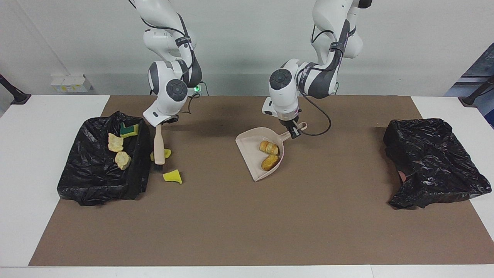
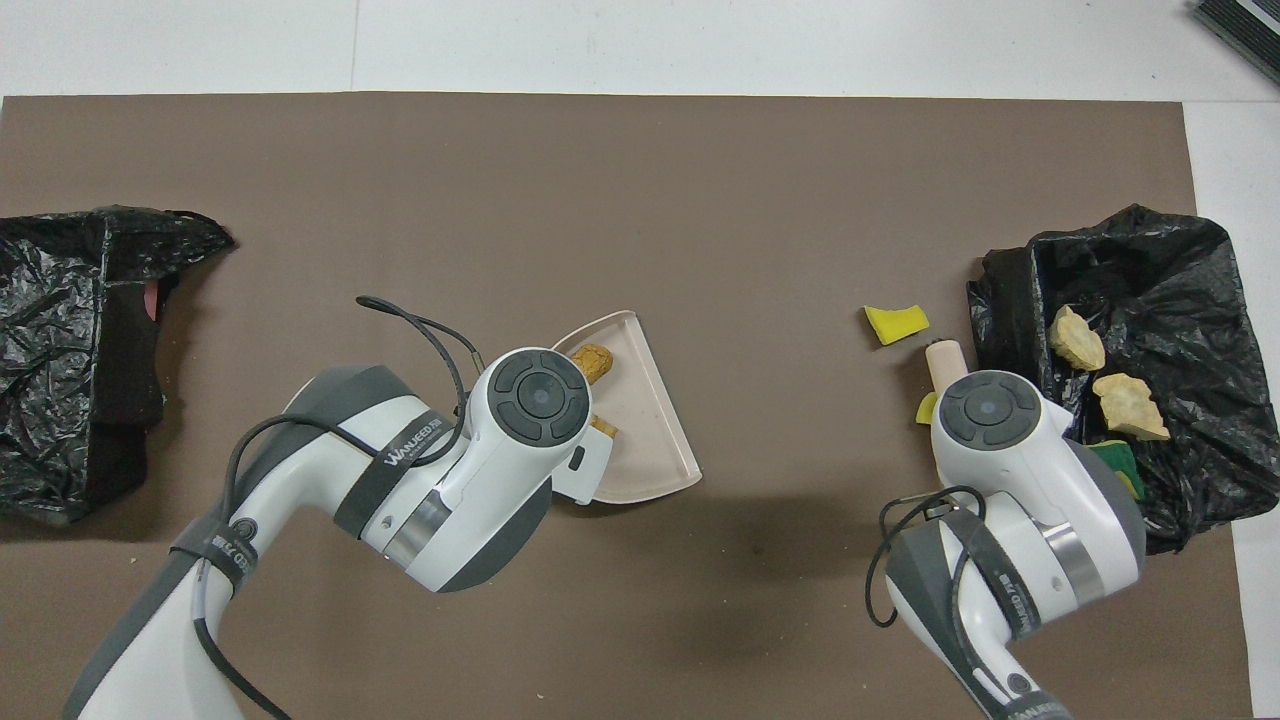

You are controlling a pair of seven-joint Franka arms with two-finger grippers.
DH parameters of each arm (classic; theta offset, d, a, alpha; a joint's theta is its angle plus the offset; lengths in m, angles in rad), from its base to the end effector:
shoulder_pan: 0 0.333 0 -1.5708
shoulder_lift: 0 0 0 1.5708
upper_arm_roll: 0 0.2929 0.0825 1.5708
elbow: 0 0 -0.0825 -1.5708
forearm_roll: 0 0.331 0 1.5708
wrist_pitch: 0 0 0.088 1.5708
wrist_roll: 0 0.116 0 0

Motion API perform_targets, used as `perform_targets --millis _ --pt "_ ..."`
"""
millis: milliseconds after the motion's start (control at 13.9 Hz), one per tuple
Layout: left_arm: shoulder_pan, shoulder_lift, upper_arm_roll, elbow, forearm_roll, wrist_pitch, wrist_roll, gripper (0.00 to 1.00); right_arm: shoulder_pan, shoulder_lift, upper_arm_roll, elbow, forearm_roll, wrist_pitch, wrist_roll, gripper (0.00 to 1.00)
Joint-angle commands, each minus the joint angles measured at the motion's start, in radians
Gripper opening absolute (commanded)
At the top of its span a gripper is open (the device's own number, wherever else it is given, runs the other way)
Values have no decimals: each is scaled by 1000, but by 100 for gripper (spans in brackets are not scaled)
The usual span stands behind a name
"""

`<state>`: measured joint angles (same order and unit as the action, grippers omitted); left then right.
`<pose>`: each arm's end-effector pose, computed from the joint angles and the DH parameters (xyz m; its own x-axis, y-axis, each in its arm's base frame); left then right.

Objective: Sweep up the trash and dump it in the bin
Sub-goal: 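Sweep the yellow sponge toward the dustpan with the right gripper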

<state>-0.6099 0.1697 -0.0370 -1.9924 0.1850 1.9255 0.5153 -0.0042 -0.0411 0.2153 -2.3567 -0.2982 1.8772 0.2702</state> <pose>0.4164 -0.2960 0.3594 0.3064 -0.9098 -0.2800 -0.9486 -0.3164 -0.0099 0.3989 0.0601 0.3255 0.9326 0.0228 -0.3602 0.1512 -0.9309 0.3324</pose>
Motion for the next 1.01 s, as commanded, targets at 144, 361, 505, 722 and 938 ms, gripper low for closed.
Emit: perform_targets --millis 144,361,505,722,938 --pt "21 -4 6 -17 14 23 -18 0 148 64 9 126 256 29 -31 0" --pt "28 -3 6 -17 14 29 -17 0 252 168 10 244 376 37 6 0" --pt "33 -1 6 -17 14 29 -17 0 303 191 9 289 440 37 29 0" --pt "32 -2 6 -16 14 12 -17 0 339 207 9 373 569 -7 35 0" --pt "24 -7 6 -19 44 -2 -17 0 328 225 6 517 573 -134 69 0"
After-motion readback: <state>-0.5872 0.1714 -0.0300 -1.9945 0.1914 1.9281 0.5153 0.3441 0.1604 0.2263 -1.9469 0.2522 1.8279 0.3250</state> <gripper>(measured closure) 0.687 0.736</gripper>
